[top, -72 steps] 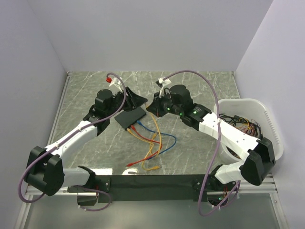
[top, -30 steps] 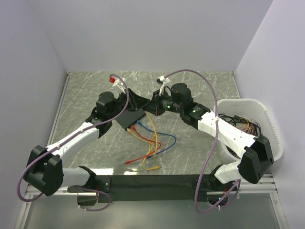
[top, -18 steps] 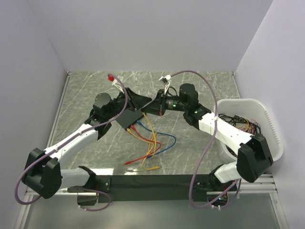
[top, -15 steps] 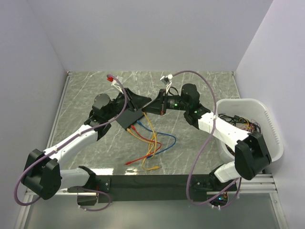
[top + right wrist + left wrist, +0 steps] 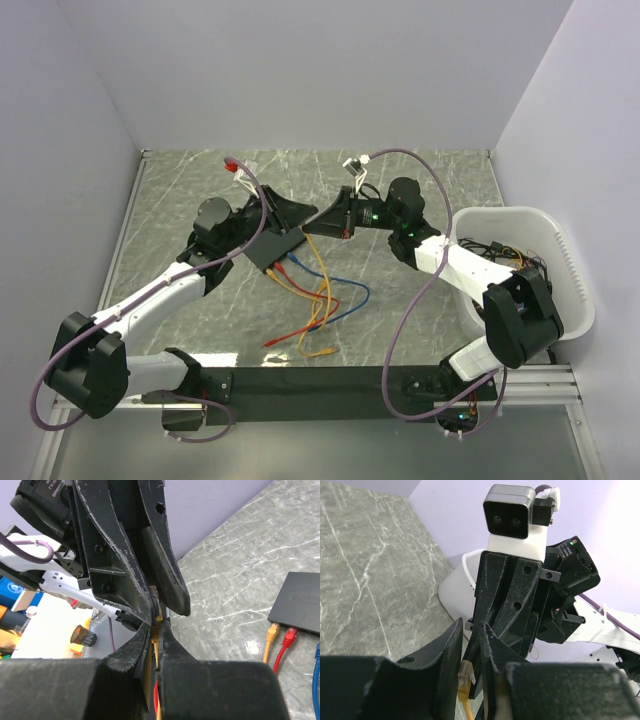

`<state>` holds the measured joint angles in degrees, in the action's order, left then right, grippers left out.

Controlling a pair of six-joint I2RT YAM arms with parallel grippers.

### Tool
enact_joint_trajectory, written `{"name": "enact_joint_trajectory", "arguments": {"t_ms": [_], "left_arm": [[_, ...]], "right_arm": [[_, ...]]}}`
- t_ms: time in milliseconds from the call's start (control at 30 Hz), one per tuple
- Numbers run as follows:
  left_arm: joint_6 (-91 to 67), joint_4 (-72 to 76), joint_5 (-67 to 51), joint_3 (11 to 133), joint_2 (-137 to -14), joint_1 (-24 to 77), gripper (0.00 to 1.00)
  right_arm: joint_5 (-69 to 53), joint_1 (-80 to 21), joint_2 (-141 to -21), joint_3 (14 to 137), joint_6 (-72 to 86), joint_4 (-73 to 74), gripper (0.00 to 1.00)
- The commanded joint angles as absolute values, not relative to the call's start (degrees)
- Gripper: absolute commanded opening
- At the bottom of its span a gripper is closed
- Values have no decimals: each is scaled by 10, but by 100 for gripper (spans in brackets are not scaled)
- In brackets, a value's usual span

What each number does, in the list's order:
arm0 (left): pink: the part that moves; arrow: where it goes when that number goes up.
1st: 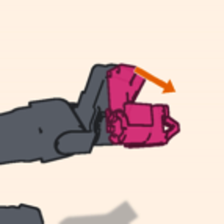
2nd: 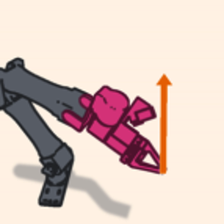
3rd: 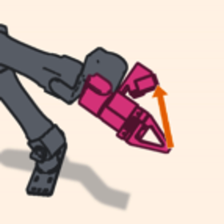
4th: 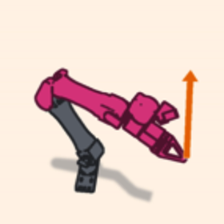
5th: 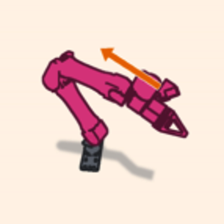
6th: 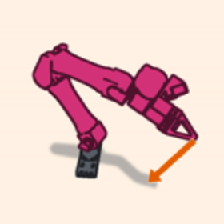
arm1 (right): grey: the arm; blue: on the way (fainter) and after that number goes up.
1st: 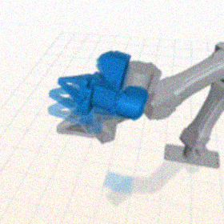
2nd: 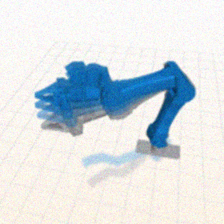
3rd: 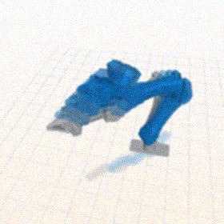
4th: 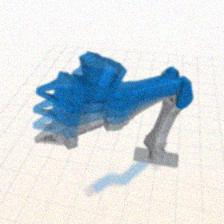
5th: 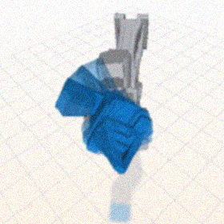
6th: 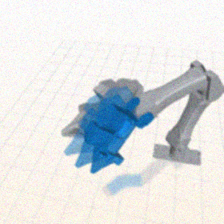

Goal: Insert the plug into the switch port

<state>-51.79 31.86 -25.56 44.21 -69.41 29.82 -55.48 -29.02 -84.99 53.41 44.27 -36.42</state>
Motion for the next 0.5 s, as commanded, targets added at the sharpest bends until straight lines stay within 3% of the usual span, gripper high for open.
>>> {"name": "enact_joint_trajectory", "arguments": {"t_ms": [0,100,233,367,400,467], "left_arm": [[-521,353,-279,452,-670,302,25],[-524,359,-279,447,-670,302,20],[-520,359,-279,446,-668,301,1],[-516,356,-278,443,-665,302,1],[-516,356,-277,440,-664,302,0],[-512,344,-270,442,-664,302,1]], "right_arm": [[-539,-272,-855,527,457,-397,0],[-539,-271,-857,529,461,-400,0],[-538,-271,-860,529,468,-407,0],[-529,-270,-861,537,468,-396,0],[-526,-269,-862,546,464,-386,2],[-510,-269,-860,555,445,-348,16]]}}
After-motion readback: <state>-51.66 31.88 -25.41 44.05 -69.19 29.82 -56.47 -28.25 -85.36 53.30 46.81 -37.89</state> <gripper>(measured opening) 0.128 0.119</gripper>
